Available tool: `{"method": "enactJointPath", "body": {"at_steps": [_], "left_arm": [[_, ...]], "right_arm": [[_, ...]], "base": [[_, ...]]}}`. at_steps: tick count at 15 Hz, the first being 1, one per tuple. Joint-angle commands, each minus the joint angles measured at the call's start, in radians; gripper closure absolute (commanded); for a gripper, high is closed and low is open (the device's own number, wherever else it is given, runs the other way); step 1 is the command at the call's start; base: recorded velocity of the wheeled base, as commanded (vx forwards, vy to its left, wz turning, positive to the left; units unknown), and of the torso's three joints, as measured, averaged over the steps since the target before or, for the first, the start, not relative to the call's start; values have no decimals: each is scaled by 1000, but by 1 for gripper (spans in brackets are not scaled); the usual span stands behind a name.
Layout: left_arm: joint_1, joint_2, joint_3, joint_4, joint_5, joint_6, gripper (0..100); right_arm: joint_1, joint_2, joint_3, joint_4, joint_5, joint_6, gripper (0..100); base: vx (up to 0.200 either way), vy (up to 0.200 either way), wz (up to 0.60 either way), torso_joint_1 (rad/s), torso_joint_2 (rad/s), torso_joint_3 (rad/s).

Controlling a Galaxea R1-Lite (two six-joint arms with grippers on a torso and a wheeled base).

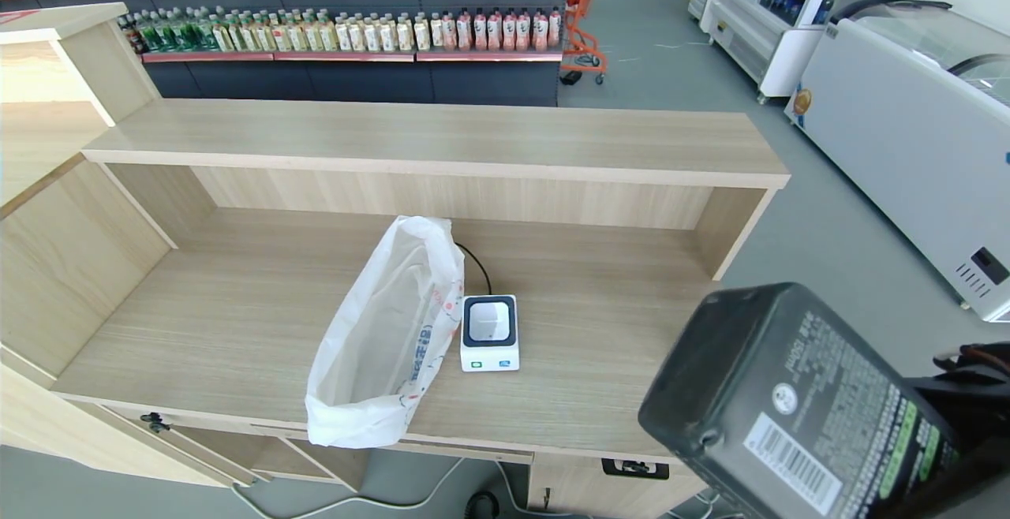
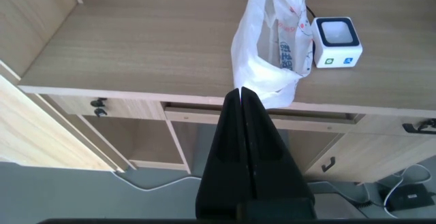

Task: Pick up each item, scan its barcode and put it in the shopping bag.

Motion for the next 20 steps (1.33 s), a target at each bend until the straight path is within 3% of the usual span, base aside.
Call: {"method": "enactJointPath", "body": {"at_steps": [1,13,14,15,16,17,18,20], "left_arm": [[0,0,0,1,0,-1,100],[0,0,0,1,0,-1,100],[0,0,0,1,0,-1,100],[0,1,0,-1,0,1,100],[0,0,0,-1,0,-1,100],[0,1,0,-1,0,-1,100],[0,0,0,1,0,1,100],[0,1,0,1,0,-1,100]], "right_arm": [[3,-16,0,0,2,-1,100],[-11,-15,-10,5,-6,39,100],[-74,-4,-45,63,-132,181,100],[-153,-25,-43,198,-353,370,100],[-183,-59,-39,318,-489,545,100],[-218,-127,-54,427,-673,861,100],[-295,-136,-36,427,-721,1010,100],[-423,-120,-8,439,-647,1157,100]], "base": [[0,0,0,0,0,0],[0,0,0,0,0,0],[0,0,0,0,0,0],[0,0,0,0,0,0],[0,0,0,0,0,0],[0,0,0,0,0,0],[0,0,0,0,0,0],[0,0,0,0,0,0]]}}
